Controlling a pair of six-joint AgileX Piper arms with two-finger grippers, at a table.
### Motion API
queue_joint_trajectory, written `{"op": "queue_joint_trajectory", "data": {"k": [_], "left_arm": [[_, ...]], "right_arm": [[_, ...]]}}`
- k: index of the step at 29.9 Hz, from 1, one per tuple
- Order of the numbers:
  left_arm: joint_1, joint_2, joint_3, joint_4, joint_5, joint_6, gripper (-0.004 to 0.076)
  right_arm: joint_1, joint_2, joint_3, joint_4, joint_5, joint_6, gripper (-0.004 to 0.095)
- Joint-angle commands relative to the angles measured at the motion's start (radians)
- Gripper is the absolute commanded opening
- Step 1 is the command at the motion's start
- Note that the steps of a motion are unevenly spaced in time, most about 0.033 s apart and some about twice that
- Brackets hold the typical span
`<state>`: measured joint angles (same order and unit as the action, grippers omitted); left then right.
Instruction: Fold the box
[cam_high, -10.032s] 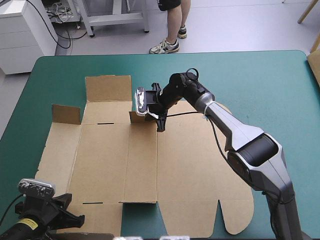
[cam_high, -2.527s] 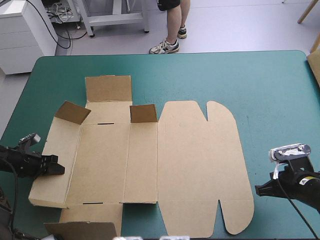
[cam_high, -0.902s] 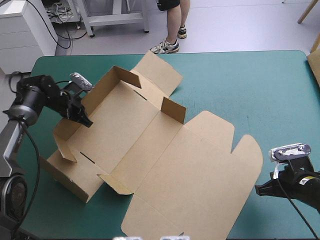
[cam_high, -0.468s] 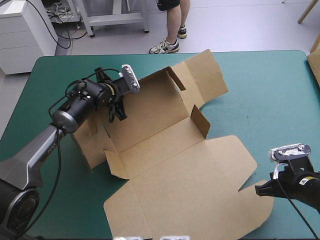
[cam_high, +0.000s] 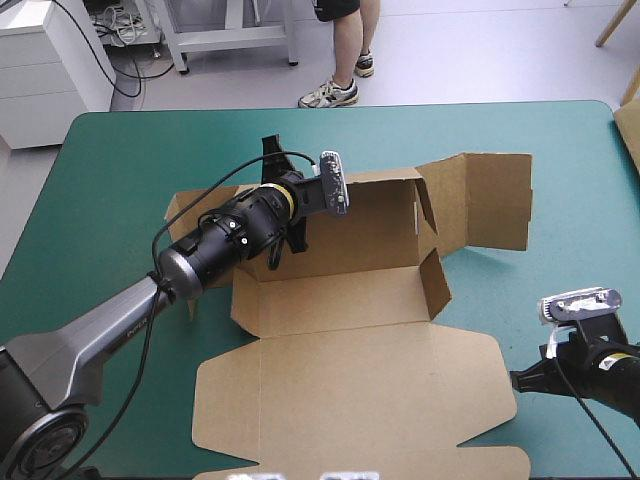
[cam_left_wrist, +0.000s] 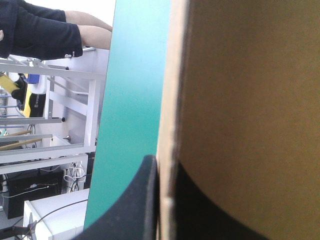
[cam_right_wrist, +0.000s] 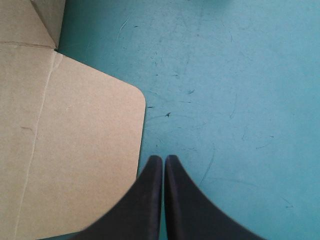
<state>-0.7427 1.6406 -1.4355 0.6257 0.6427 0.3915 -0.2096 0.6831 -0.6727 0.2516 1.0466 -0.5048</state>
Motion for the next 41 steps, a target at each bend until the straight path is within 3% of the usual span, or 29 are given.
{"op": "queue_joint_trajectory", "data": {"k": [1, 10, 14, 27, 32, 41], "left_arm": [[-0.045, -0.047, -0.038, 0.1, -0.039, -0.125, -0.0008], [-0.141, -0.047, -0.038, 0.215, -0.041, -0.163, -0.0008], [-0.162, -0.047, -0.029, 0.324, -0.039, -0.333, -0.0008], [-0.327, -0.047, 0.159, 0.722, 0.092, -0.608, -0.0008], [-0.366, -0.047, 0.221, 0.931, 0.118, -0.814, -0.0008], [-0.366, -0.047, 0.323, 1.008, 0.162, -0.859, -0.0008]], "right_arm": [[0.003, -0.002, -0.025, 0.017, -0.033, -0.001, -0.0002], [0.003, -0.002, -0.025, 0.017, -0.009, -0.001, -0.0002], [0.003, -0.002, -0.025, 0.017, -0.002, -0.001, -0.0002], [0.003, -0.002, -0.025, 0.03, 0.004, -0.001, -0.0002], [0.003, -0.002, -0.025, 0.03, 0.004, -0.001, -0.0002], [0.003, -0.002, -0.025, 0.03, 0.002, -0.001, -0.0002]]}}
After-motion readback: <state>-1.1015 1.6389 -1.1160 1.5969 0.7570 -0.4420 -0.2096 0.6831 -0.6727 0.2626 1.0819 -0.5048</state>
